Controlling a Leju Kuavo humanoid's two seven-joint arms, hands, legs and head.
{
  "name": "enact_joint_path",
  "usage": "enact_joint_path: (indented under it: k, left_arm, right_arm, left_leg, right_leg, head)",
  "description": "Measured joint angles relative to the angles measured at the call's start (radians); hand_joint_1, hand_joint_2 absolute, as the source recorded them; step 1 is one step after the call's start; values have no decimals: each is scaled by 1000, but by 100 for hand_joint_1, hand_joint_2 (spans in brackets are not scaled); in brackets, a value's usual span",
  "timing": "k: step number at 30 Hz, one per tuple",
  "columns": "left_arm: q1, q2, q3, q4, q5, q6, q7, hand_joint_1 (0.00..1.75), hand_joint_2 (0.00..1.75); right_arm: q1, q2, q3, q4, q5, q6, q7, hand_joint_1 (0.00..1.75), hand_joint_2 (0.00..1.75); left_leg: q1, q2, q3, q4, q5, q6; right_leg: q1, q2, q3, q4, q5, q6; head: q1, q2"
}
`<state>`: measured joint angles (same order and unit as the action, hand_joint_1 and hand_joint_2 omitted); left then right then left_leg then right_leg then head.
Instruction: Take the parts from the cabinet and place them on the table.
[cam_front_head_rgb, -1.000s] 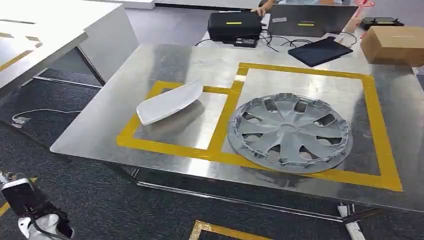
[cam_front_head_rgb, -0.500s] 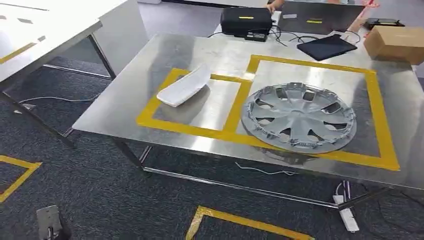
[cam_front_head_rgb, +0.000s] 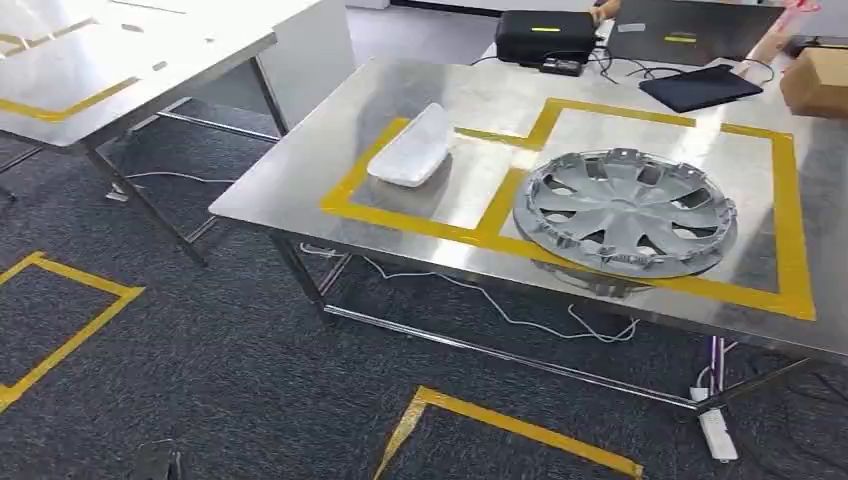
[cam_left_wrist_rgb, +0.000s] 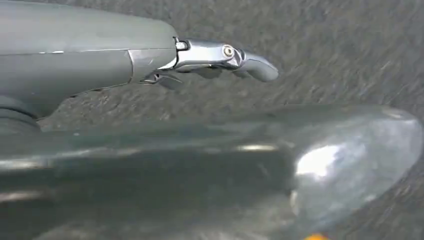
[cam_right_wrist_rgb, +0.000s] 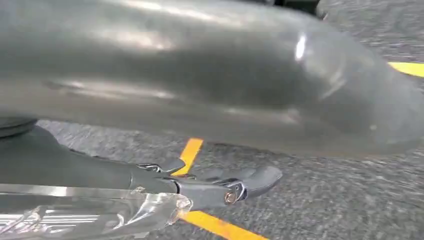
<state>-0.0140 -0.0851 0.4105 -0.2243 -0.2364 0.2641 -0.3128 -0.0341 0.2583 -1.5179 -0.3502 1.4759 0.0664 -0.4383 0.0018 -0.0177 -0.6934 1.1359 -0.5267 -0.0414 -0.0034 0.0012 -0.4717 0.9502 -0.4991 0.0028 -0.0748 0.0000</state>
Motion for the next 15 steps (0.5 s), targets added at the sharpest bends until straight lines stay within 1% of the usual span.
enact_joint_path:
  k: [1, 2, 3, 4, 5, 6, 7, 8, 9, 10, 11, 12, 13, 14, 15]
  left_arm:
    - [0, -1, -11, 2, -19, -23, -5, 0, 0]
    - [1, -2, -24, 3, -38, -41, -7, 0, 0]
    - [3, -2, -39, 6, -53, -56, -8, 0, 0]
    - [5, -2, -53, 8, -63, -66, -8, 0, 0]
    - [6, -3, -63, 9, -73, -71, -8, 0, 0]
    - [6, -4, -72, 10, -83, -74, -8, 0, 0]
    - [5, -10, -86, 10, -97, -78, -11, 0, 0]
    - [0, -10, -98, 10, -110, -81, -15, 0, 0]
    - [1, -13, -111, 11, -118, -84, -18, 0, 0]
    - [1, -14, -121, 14, -121, -84, -18, 0, 0]
    - [4, -15, -126, 17, -121, -84, -16, 0, 0]
    - [10, -16, -129, 19, -121, -84, -15, 0, 0]
    - [14, -18, -133, 19, -121, -84, -9, 0, 0]
    - [13, -18, -138, 20, -124, -84, -4, 0, 0]
    - [11, -20, -143, 20, -126, -84, -2, 0, 0]
  right_arm:
    - [0, -3, 2, 6, 4, 0, 0, 0, 0]
    - [-1, -7, 5, 14, 8, 0, 0, 0, 0]
    - [-1, -10, 8, 22, 10, 0, 0, 0, 0]
    - [-1, -12, 10, 28, 11, 0, 0, 0, 0]
    - [-2, -15, 10, 33, 13, -1, 1, 0, 0]
    - [-3, -16, 11, 38, 16, -2, 3, 0, 0]
    - [-3, -23, 14, 42, 18, -3, 7, 0, 0]
    - [-2, -24, 17, 51, 20, -3, 7, 0, 0]
    - [-6, -28, 19, 56, 21, -4, 10, 0, 0]
    - [-11, -29, 21, 60, 23, -5, 10, 0, 0]
    - [-13, -30, 26, 65, 25, -7, 10, 0, 0]
    - [-13, -31, 28, 69, 26, -8, 10, 0, 0]
    - [-12, -33, 29, 72, 26, -11, 10, 0, 0]
    - [-10, -35, 29, 74, 28, -12, 10, 0, 0]
    - [-8, -37, 30, 77, 28, -13, 11, 0, 0]
  left_leg:
    - [5, 4, -18, 79, -30, -7]
    - [11, 5, -26, 138, -21, -13]
    - [17, 5, -17, 153, 17, -19]
    - [21, 8, 10, 131, 55, -24]
    - [26, 18, 59, 69, 84, -29]
    - [31, 42, 122, -17, 92, -35]
    - [32, 89, 194, -106, 86, -38]
    - [20, 94, 211, -152, 67, -25]
    - [20, 88, 205, -162, 54, -7]
    - [18, 76, 202, -175, 37, 3]
    - [19, 66, 192, -170, 39, 14]
    - [21, 56, 192, -172, 45, 23]
    - [20, 50, 188, -172, 48, 32]
    - [16, 38, 183, -171, 54, 41]
    - [11, 25, 176, -171, 59, 48]
  right_leg:
    - [0, -17, -12, 1, 9, 1]
    - [-1, -33, -23, 2, 17, 4]
    - [-3, -48, -33, 3, 23, 9]
    - [-6, -62, -38, 5, 29, 14]
    - [-9, -73, -41, 9, 33, 20]
    - [-12, -83, -47, 14, 37, 27]
    - [-5, -94, -55, 19, 37, 34]
    - [-8, -103, -66, 30, 39, 43]
    - [-7, -115, -61, 34, 44, 51]
    - [-8, -124, -69, 38, 46, 56]
    - [-8, -136, -71, 39, 48, 63]
    - [-14, -119, -80, 44, 38, 71]
    - [-16, -66, -92, 77, 5, 72]
    - [-15, -32, -119, 146, -39, 69]
    - [-12, -15, -156, 238, -81, 67]
  head:
    - [0, 0]
    - [-1, 0]
    - [0, 0]
    - [-1, 0]
    - [-1, 0]
    - [-1, 0]
    - [-6, 0]
    - [-10, 0]
    - [-4, 0]
    - [-5, 0]
    - [-2, 0]
    - [-2, 0]
    - [3, 0]
    - [8, 0]
    - [13, 0]
